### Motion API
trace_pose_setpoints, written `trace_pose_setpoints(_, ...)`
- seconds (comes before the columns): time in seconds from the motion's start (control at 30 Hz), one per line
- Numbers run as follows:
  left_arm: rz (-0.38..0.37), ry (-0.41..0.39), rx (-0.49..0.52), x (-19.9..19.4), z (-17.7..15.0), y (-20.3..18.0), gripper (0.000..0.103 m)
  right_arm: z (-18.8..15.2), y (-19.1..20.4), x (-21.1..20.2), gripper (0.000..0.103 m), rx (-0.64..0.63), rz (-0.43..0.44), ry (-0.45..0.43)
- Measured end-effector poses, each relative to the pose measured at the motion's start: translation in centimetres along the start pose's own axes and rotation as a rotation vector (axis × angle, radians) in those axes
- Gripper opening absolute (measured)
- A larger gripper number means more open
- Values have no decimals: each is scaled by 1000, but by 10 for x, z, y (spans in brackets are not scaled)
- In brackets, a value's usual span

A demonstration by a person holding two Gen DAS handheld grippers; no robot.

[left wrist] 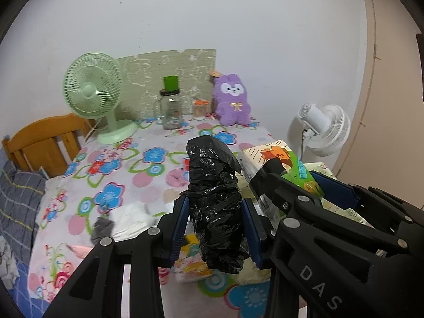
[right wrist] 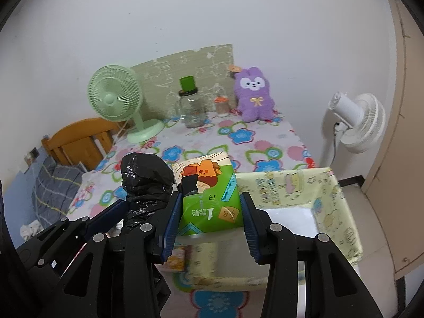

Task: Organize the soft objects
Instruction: 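Carry the black bundle and green tissue pack together over the patterned box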

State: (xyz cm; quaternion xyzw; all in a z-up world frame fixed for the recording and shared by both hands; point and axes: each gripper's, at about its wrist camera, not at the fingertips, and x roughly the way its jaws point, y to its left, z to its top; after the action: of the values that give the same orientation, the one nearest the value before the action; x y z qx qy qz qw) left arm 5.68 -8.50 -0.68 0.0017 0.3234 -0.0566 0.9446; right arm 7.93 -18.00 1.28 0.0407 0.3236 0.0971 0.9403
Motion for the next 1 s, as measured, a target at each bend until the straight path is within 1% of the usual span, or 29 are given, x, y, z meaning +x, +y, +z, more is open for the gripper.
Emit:
trace_pose_setpoints(0.2,-40,9,12,15,4,-18,41,3,-23,5,48,17,-46,1)
trace_pose_setpoints(0.53,-62,44,28,44,4,-41,41,2,-54,24,48,51,-80,26)
trace_pose_setpoints(0.87,-54,112,41,72,2,-61,43,-3,-85,47,48,110,-92,75)
trace_pose_setpoints(1.0,-62,150,34,81,1,-67,44,-4,-94,54,48,124,-90,94)
